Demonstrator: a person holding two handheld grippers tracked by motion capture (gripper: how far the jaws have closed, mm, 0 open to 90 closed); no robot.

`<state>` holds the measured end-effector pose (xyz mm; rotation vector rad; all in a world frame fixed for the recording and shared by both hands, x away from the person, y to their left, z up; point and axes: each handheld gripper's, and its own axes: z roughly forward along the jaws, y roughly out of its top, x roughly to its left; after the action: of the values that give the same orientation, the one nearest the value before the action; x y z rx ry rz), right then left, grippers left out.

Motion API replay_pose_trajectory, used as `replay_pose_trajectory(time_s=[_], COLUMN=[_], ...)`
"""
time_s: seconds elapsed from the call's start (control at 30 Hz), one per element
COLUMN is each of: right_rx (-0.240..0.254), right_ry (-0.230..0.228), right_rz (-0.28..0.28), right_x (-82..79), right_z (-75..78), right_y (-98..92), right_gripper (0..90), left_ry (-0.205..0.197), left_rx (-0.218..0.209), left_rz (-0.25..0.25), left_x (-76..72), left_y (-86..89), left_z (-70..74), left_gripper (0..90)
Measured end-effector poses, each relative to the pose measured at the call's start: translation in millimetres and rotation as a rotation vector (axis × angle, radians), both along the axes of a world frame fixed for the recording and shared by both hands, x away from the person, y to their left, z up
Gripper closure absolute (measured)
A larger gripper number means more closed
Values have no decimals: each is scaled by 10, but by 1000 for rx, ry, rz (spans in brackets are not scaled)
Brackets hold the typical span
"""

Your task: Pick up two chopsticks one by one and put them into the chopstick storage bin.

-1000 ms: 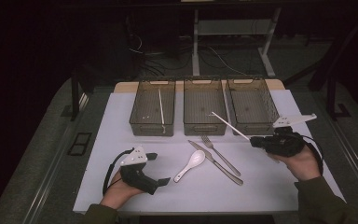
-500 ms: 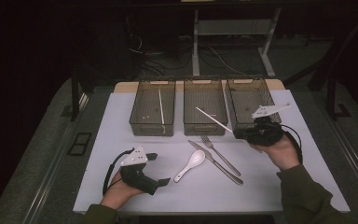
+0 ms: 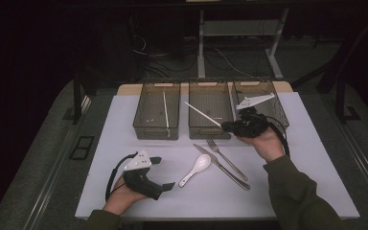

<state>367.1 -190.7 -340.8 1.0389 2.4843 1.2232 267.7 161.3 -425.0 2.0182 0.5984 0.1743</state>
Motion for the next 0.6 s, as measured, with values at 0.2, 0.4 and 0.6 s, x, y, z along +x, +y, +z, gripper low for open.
replay_pose_trajectory(time_s=[0.2, 0.4, 0.6], right_rx=[-8, -19, -32], right_ry=[-2, 11, 16], right_rz=[6, -4, -16], right_x=[160, 324, 487], right_z=[51, 81, 124], right_y=[236, 433, 646], right_gripper=[842, 842, 842], left_ry=[0, 1, 0], left_rx=[-2, -6, -8], left_rz=[2, -2, -10], left_x=[1, 1, 1], left_y=[6, 3, 2], left_z=[1, 4, 7], left_gripper=[0, 0, 0])
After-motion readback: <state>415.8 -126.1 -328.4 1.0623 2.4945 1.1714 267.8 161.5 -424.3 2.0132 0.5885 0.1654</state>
